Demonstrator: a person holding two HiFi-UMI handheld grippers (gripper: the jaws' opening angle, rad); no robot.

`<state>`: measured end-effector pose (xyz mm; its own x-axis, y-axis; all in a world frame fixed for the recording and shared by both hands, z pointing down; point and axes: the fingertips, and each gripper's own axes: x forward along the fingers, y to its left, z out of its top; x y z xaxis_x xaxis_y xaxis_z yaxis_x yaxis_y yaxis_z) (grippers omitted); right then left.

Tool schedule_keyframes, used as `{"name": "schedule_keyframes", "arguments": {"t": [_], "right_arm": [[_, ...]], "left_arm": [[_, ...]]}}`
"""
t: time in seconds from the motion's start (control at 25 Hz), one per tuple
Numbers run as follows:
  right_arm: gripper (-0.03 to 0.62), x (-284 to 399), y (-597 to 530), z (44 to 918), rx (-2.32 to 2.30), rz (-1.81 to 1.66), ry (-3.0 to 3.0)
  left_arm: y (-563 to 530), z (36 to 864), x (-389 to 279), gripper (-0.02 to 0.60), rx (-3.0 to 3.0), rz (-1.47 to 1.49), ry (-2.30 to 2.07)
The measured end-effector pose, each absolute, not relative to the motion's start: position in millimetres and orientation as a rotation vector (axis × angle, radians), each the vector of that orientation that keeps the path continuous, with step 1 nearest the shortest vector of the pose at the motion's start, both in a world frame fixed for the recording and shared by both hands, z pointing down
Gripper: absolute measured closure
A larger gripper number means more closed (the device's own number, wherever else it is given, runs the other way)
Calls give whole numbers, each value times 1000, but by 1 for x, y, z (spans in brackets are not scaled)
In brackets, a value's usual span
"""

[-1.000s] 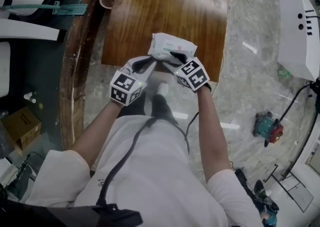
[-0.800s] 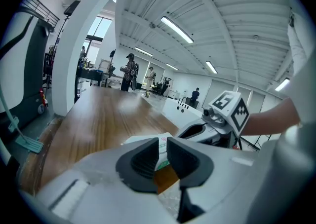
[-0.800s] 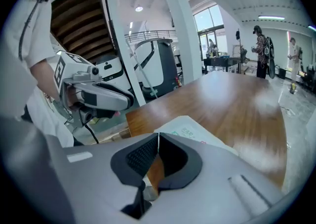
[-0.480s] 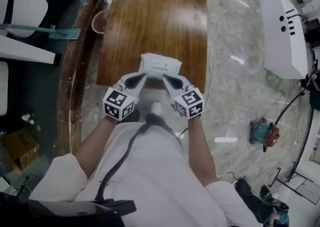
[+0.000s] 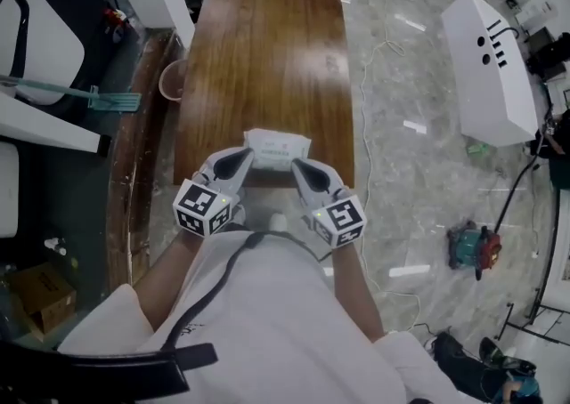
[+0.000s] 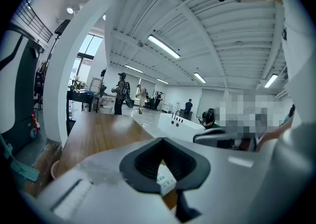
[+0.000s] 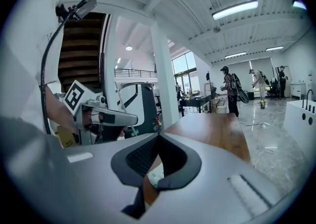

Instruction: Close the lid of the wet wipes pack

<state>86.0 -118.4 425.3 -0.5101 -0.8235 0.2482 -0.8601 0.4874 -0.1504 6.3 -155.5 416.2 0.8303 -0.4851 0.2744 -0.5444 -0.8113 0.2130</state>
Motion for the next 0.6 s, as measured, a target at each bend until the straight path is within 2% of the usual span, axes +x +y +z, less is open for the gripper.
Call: {"name": "schedule_keyframes", "arguments": {"t": [0.6], "right_arm": [[586,97,-132,400,1627,366,-2589]], "left_arm": [[-182,391,1,579,2761,251,-808]]}}
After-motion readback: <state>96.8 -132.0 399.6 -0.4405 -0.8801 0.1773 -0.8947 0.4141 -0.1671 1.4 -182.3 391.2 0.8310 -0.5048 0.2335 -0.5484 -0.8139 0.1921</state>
